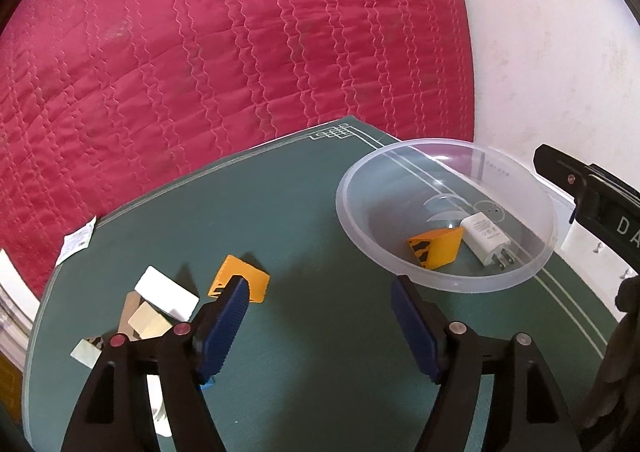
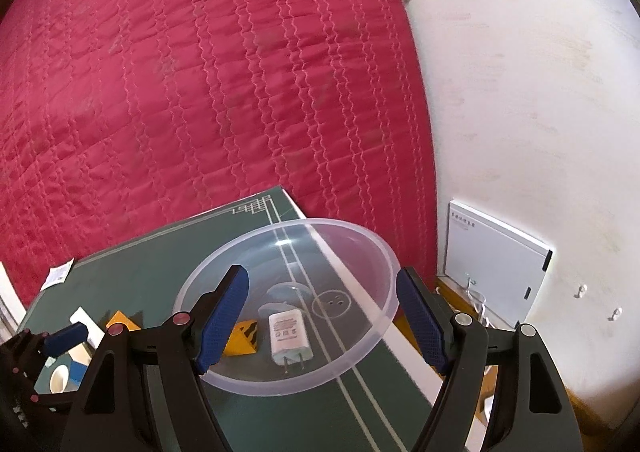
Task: Organize rigid objects
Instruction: 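Carry the orange striped block into the clear bowl and open the left gripper, then move the left gripper back to the white cup and grasp its rim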
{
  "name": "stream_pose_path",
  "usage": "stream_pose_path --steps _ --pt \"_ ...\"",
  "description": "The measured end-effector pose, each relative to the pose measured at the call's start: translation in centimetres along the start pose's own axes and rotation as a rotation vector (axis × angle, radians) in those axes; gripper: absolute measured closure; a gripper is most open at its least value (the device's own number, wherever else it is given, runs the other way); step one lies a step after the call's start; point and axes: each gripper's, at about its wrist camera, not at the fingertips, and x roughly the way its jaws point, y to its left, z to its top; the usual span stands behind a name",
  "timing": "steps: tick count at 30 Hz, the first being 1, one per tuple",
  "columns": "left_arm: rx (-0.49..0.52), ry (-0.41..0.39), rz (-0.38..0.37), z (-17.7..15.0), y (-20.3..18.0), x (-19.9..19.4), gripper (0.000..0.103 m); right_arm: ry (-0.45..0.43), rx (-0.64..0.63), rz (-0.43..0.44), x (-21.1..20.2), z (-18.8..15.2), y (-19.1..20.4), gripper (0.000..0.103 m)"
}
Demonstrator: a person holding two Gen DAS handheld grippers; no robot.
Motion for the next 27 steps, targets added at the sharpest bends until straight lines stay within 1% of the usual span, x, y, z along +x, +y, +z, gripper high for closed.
stream_pose_path --steps 8,12,15,17,19,22,27 --pt "0.017 -0.026 0.041 -0.7 0.2 -1.0 0.024 0.009 -0.032 0.015 0.2 -0.3 0.7 0.026" --pt "0.022 -0.034 0.055 -1.1 0.3 -1.4 0.021 0.013 -0.045 0.023 0.2 -0.5 0.9 0.026" --pt "0.021 -0.033 0.056 -1.4 0.5 -1.6 0.017 0.017 -0.058 0.034 0.3 -0.5 1.3 0.026" --pt "0.019 -0.027 0.058 -1.6 0.7 -1.6 0.009 0.022 -0.068 0.048 0.3 -0.7 1.5 0.026" --pt "0.012 -0.016 0.062 -1.8 0.9 -1.7 0.005 0.031 -0.079 0.069 0.4 -0.8 1.8 0.026" --pt "-0.010 -0.002 0.065 -2.2 1.5 -1.8 0.003 0.043 -0.104 0.094 0.5 -1.1 2.3 0.026" --pt "-0.064 0.020 0.055 -3.0 3.1 -2.3 0.002 0.051 -0.130 0.106 0.4 -1.5 2.9 0.026"
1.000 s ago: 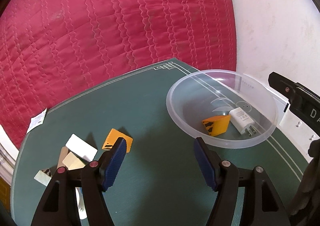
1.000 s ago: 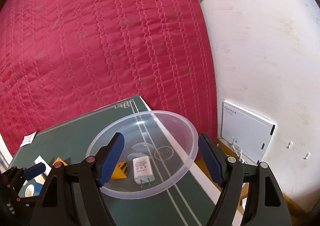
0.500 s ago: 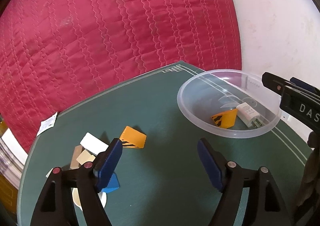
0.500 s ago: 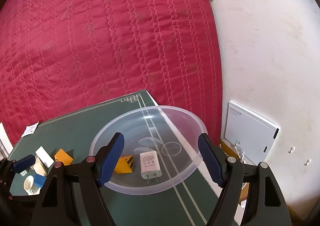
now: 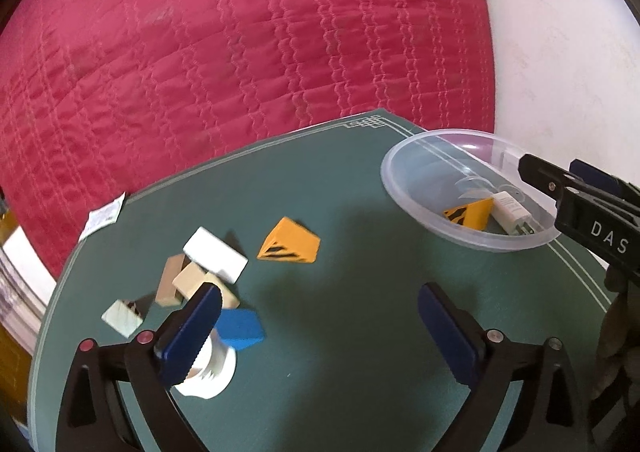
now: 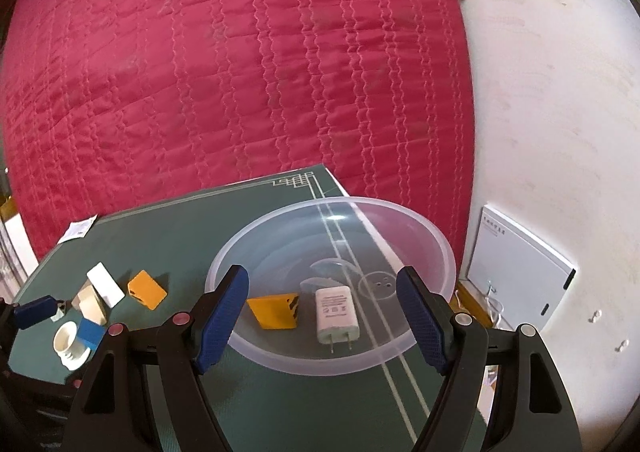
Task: Organize rigid objects
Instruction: 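Move the left gripper back to the white cup and grasp its rim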
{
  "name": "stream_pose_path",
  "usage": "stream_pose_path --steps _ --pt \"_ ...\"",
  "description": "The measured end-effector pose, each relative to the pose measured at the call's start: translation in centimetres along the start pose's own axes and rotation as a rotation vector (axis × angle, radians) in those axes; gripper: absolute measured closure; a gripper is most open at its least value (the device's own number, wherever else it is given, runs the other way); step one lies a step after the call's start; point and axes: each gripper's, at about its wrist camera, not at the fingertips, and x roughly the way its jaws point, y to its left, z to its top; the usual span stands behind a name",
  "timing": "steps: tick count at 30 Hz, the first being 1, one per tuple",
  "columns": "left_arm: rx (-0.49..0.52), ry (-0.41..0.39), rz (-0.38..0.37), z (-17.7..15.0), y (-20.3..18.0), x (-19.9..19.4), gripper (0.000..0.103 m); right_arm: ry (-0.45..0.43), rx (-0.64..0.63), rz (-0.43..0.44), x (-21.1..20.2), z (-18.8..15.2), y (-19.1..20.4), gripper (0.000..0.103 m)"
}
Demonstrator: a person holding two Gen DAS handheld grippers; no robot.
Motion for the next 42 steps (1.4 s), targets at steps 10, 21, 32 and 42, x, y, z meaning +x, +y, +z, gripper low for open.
stream_pose_path --steps 10,21,32,42 --pt "-0.078 0.037 0.016 -1.8 4.0 -0.6 0.002 0.012 0.000 0.021 -0.1 -0.1 0.4 0.026" --pt "-0.216 0.102 0.064 -3.8 9.8 0.2 0.002 0.101 0.021 0.207 -0.7 -0.9 2.5 0.026" --pt "-0.292 0.168 0.054 -4.7 11.7 2.3 0.011 0.131 -0.062 0.286 -1.5 -1.9 5.1 0.026" --pt "-0.289 0.198 -0.007 -5.0 11.4 3.1 0.051 0.174 -0.112 0.338 -1.0 -2.7 6.2 0.026"
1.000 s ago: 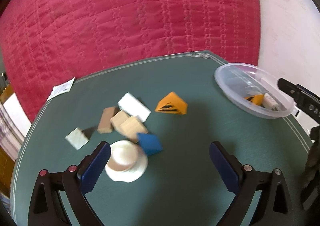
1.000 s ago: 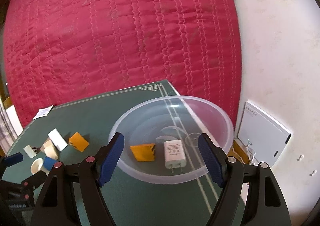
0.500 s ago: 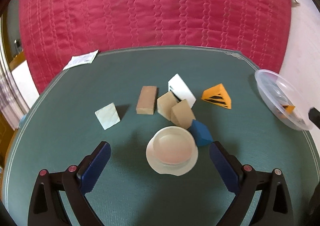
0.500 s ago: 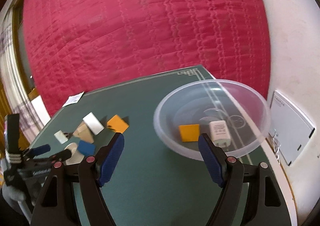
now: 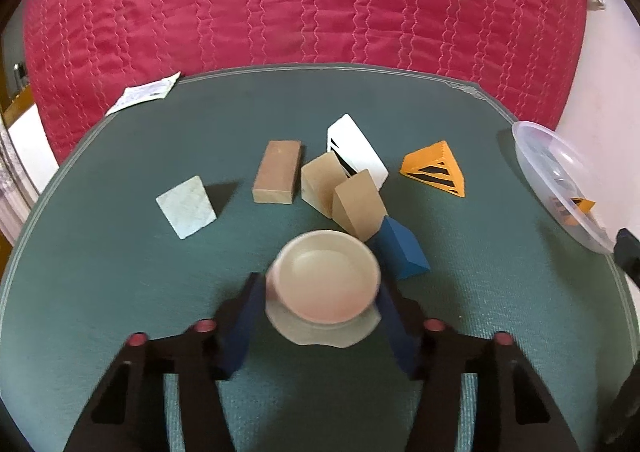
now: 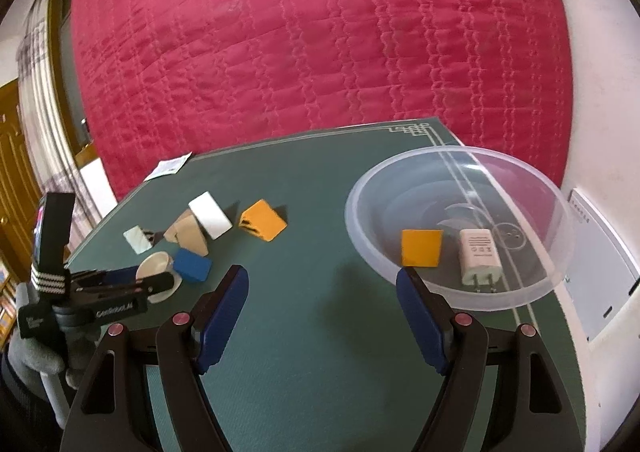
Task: Organize rigid objects
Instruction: 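Move the left gripper back to the white cup and grasp its rim, then grasp the blue block with the right gripper while the left gripper holds the white cup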
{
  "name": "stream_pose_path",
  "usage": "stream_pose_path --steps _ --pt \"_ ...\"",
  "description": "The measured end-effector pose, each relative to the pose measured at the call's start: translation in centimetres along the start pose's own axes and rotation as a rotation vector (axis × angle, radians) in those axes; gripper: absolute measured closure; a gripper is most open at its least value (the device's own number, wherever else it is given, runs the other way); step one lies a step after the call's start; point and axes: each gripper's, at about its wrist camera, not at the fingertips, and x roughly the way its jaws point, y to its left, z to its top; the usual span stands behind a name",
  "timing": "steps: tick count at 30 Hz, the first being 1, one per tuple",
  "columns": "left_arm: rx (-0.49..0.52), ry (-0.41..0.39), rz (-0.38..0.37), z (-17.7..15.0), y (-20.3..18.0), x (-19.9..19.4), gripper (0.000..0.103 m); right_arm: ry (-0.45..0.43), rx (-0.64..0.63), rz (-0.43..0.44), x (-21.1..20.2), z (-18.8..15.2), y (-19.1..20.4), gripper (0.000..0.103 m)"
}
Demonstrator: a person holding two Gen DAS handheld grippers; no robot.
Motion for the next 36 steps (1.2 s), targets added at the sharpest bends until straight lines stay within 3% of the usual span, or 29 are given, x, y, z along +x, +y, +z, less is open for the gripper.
stream_pose_path --steps 8,17,26,36 --pt "-0.017 -0.033 -0.025 0.1 0.5 -1.6 0.051 0.056 -0.047 0.051 1.0 -0.3 1.0 0.026" --pt "-0.014 -0.050 -0.006 -0.6 2.1 -3.1 0.051 0.198 -0.114 0.143 4.2 -0.3 4.3 0.026" --pt "-0.018 -0.067 0.016 -1.3 4.6 -4.3 0.051 0.296 -0.293 0.128 9.1 0.0 9.1 0.026" --pt "-0.014 -0.071 0.022 -1.4 6.6 -4.7 0.051 0.331 -0.440 0.118 12.8 1.0 12.0 0.030"
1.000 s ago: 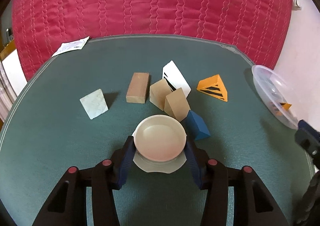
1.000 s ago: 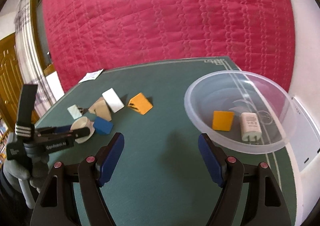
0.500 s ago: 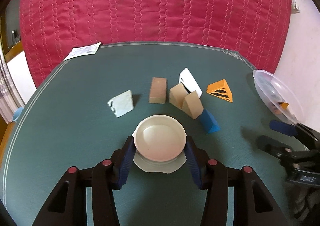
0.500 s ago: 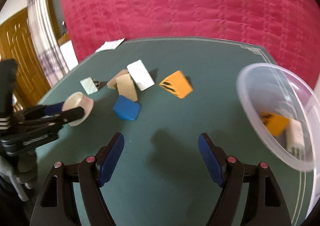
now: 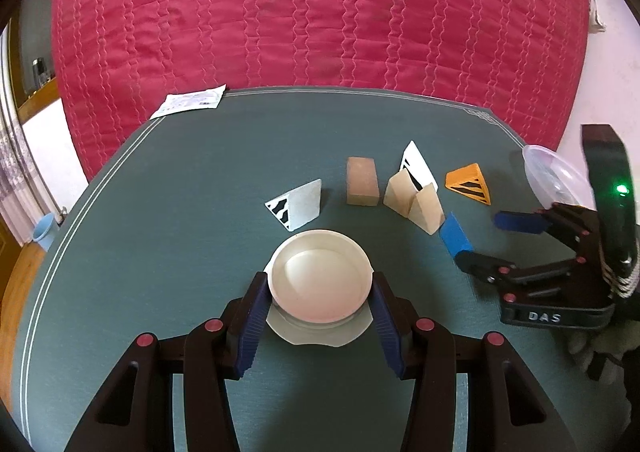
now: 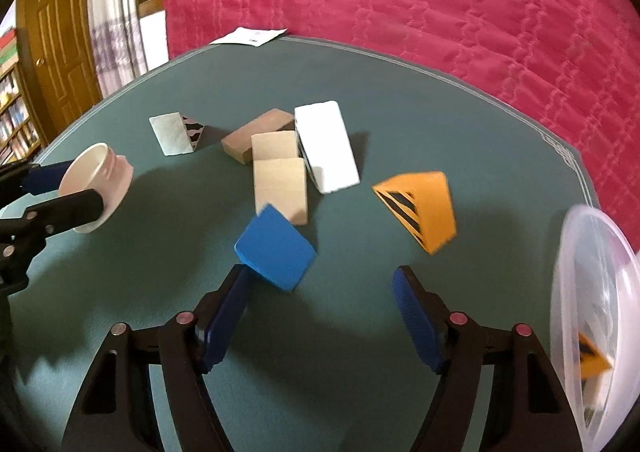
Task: Organize rigid objects
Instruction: 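Grasp the blue block with the right gripper while the left gripper holds the white cup, then carry the blue block into the clear bowl and release it with the right gripper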
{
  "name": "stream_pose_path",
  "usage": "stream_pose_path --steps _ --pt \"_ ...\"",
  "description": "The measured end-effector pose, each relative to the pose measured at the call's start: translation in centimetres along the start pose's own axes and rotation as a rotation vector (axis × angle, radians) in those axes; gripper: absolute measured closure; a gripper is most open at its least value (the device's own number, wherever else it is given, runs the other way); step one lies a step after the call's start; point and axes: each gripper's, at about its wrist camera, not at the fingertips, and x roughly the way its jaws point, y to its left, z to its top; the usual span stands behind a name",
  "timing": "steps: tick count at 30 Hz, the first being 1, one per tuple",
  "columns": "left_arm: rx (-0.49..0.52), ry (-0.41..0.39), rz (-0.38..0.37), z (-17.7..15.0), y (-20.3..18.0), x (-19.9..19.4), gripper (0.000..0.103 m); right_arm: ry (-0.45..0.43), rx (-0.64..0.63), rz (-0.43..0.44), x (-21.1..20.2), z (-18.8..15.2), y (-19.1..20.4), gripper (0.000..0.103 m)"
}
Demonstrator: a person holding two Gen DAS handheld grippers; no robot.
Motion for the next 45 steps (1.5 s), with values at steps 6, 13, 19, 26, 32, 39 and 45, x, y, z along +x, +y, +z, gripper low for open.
stream_pose_path --steps 6,13,19,26,32,39,45 --pt "-0.005 -0.001 0.000 -0.1 0.5 -0.1 0.051 -0.004 -0.041 0.002 0.9 1.3 1.3 0.037" --pt "-0.013 0.002 0.001 -0.1 0.6 -0.1 0.051 -0.008 -0.007 0.027 0.8 1.4 2.1 0.057" --pt "-0.009 0.006 0.007 -0.2 0.5 0.1 0.050 -0.015 0.000 0.024 0.2 0.9 2.5 0.065" --pt "-0.005 0.007 0.010 -0.4 0.4 0.2 0.050 -0.043 0.046 0.046 -1.5 -0.4 2.1 0.065" --pt "0.003 0.012 0.015 -0.6 0.0 0.3 0.050 -0.070 0.125 0.046 -3.1 -1.9 0.1 0.065" --pt "0.012 0.014 0.016 -0.8 -0.5 0.2 0.050 -0.118 0.225 0.016 -5.3 -2.9 -3.1 0.065" --pt "0.018 0.019 0.015 -0.9 -1.1 0.3 0.050 -0.170 0.306 -0.032 -7.3 -3.7 -5.7 0.065"
